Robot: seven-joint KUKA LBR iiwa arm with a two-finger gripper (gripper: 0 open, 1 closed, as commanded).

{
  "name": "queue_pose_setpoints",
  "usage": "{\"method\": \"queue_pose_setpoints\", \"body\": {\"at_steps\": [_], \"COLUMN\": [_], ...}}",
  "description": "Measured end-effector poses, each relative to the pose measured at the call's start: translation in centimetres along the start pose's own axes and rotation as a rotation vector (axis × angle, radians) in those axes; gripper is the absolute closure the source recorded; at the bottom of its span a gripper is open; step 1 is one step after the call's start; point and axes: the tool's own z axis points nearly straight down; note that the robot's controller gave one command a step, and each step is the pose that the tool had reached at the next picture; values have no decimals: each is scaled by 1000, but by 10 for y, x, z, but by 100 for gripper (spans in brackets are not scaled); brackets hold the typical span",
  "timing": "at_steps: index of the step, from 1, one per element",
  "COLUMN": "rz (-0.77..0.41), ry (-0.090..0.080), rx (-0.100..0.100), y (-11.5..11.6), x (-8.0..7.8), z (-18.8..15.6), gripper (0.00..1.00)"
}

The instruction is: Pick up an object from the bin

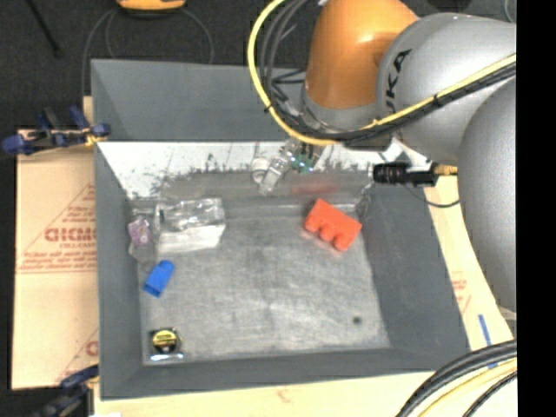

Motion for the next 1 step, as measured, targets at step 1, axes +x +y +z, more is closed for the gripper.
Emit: {"method": "queue_pose_setpoints", "body": {"at_steps": [1], "rz": [-190], "ry": [12], "rx": [11], "y": [-9], "x": [47], "z": [109], "gripper": [100]}}
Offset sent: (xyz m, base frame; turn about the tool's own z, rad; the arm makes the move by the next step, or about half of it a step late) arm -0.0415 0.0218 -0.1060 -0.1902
